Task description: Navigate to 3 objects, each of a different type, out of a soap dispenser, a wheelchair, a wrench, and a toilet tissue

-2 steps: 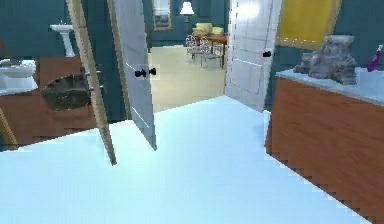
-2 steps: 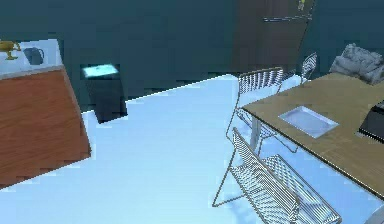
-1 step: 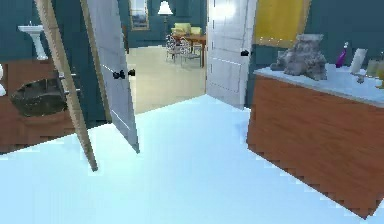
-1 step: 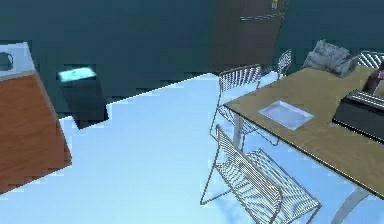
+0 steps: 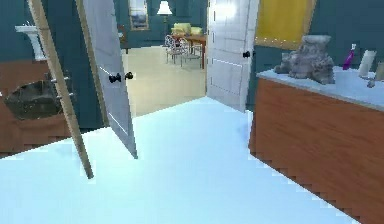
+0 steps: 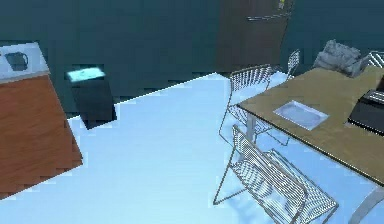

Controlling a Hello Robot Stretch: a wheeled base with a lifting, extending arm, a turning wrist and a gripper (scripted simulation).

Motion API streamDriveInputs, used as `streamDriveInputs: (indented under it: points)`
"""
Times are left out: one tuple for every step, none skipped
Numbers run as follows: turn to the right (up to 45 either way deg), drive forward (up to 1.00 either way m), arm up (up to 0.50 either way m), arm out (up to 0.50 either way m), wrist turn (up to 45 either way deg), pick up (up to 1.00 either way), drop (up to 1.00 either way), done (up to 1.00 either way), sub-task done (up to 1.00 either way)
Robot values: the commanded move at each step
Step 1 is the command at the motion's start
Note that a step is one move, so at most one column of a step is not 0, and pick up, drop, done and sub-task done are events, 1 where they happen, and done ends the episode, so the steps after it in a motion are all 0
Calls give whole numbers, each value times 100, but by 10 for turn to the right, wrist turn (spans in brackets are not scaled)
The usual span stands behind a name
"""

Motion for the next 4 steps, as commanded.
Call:
streamDriveInputs:
  points:
    - [-420,0,0,0,0,0,0,0,0]
    - [0,40,0,0,0,0,0,0,0]
    - [-60,0,0,0,0,0,0,0,0]
    - [0,100,0,0,0,0,0,0,0]
